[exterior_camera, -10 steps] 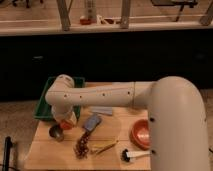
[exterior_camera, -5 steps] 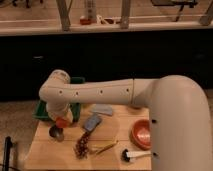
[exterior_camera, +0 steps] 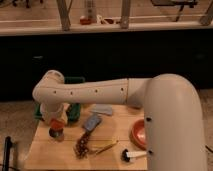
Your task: Place apple in metal cup
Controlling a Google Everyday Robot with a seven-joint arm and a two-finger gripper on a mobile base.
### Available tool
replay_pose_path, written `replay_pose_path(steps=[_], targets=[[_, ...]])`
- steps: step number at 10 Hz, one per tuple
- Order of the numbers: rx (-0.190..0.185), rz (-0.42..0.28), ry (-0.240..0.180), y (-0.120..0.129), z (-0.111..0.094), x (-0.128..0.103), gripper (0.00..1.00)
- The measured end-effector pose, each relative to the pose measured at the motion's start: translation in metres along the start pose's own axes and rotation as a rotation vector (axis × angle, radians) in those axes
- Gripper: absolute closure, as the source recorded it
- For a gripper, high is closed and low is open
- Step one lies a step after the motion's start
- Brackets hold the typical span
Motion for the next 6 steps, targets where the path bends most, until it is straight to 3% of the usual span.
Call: replay_pose_path(steps=[6], targets=[[0.007,-0.037,-0.029,-0.0085,0.0069,-0.0079,1.0]])
